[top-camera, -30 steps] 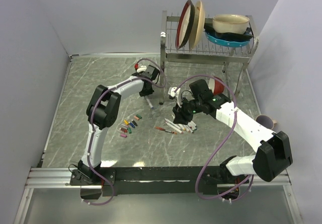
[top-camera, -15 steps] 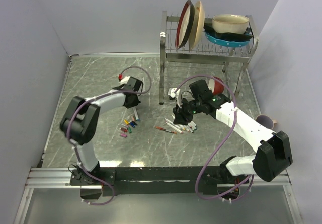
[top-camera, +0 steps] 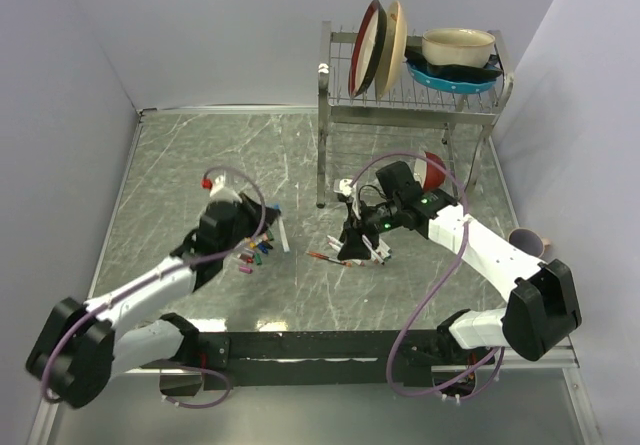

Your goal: Open the pen caps

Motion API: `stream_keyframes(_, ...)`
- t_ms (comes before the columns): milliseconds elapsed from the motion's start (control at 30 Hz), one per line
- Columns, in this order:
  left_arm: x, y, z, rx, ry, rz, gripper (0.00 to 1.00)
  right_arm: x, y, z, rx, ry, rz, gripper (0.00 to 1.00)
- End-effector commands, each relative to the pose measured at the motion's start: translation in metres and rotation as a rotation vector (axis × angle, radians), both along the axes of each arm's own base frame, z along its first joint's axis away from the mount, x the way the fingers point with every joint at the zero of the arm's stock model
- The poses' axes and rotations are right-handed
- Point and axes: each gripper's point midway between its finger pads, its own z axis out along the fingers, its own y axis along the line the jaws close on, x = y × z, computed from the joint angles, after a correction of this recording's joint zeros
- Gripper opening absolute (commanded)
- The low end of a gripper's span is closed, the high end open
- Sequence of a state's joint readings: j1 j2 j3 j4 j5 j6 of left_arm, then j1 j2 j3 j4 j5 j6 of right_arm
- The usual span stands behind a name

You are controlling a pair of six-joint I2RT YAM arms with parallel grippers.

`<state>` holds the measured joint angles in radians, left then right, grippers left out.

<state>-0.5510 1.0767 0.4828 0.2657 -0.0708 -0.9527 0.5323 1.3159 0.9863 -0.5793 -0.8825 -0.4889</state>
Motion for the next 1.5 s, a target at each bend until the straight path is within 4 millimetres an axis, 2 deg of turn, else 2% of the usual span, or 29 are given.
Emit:
stream_keyframes(0, -0.032, -0.039, 0.059, -0.25, -0.212, -0.098, 0.01, -0.028, 0.028, 0.017, 0.191, 0.185, 0.145, 0.63)
stream_keyframes(33, -0.046, -0.051, 0.065, -0.273, -0.234, -0.132, 0.01, -0.029, 0.029, 0.016, 0.19, 0.219, 0.152, 0.63)
stream_keyframes(100, -0.052, -0.049, 0.057, -0.302, -0.228, -0.088, 0.01, -0.031, 0.032, 0.016, 0.195, 0.284, 0.153, 0.64)
stream_keyframes(167, -0.061, -0.052, 0.063, -0.371, -0.256, -0.102, 0.01, -0.028, 0.037, 0.017, 0.217, 0.282, 0.143, 0.64)
stream_keyframes(200, -0.061, -0.053, 0.063, -0.374, -0.257, -0.094, 0.01, -0.031, 0.037, 0.012, 0.206, 0.328, 0.115, 0.64)
stream_keyframes(333, -0.066, -0.061, 0.068, -0.375, -0.278, -0.102, 0.01, -0.023, 0.044, 0.016, 0.246, 0.312, 0.072, 0.7)
stream_keyframes(367, -0.065, -0.064, 0.075, -0.384, -0.29, -0.106, 0.01, -0.025, 0.044, 0.017, 0.254, 0.319, 0.072, 0.71)
stream_keyframes(433, -0.067, -0.07, 0.075, -0.37, -0.291, -0.11, 0.01, -0.025, 0.045, 0.016, 0.262, 0.335, 0.065, 0.72)
stream_keyframes(767, -0.069, -0.083, 0.092, -0.374, -0.324, -0.088, 0.01, -0.029, 0.052, 0.028, 0.304, 0.493, 0.031, 0.67)
stream_keyframes(867, -0.07, -0.084, 0.094, -0.371, -0.33, -0.082, 0.01, -0.028, 0.055, 0.029, 0.301, 0.525, 0.014, 0.59)
stream_keyframes(933, -0.07, -0.085, 0.096, -0.369, -0.336, -0.087, 0.01, -0.029, 0.056, 0.028, 0.292, 0.535, 0.012, 0.4)
stream_keyframes(967, -0.07, -0.085, 0.096, -0.365, -0.335, -0.088, 0.01, -0.03, 0.056, 0.028, 0.288, 0.536, 0.014, 0.19)
stream_keyframes(1033, -0.07, -0.086, 0.097, -0.367, -0.338, -0.087, 0.01, -0.03, 0.056, 0.026, 0.277, 0.544, 0.015, 0.0)
stream_keyframes(1100, -0.07, -0.085, 0.096, -0.365, -0.335, -0.088, 0.02, -0.028, 0.057, 0.025, 0.268, 0.509, 0.023, 0.0)
stream_keyframes(1133, -0.07, -0.084, 0.095, -0.355, -0.337, -0.085, 0.22, -0.03, 0.056, 0.023, 0.247, 0.522, 0.021, 0.0)
stream_keyframes(1167, -0.07, -0.083, 0.097, -0.355, -0.339, -0.085, 0.31, -0.03, 0.057, 0.024, 0.246, 0.508, 0.027, 0.0)
stream_keyframes(1233, -0.07, -0.082, 0.096, -0.339, -0.342, -0.082, 0.42, -0.032, 0.055, 0.024, 0.242, 0.492, 0.049, 0.0)
stream_keyframes(1333, -0.073, -0.077, 0.098, -0.339, -0.363, -0.086, 0.48, -0.037, 0.053, 0.024, 0.239, 0.489, 0.096, 0.0)
stream_keyframes(1467, -0.074, -0.078, 0.099, -0.319, -0.371, -0.1, 0.47, -0.039, 0.053, 0.02, 0.228, 0.486, 0.123, 0.0)
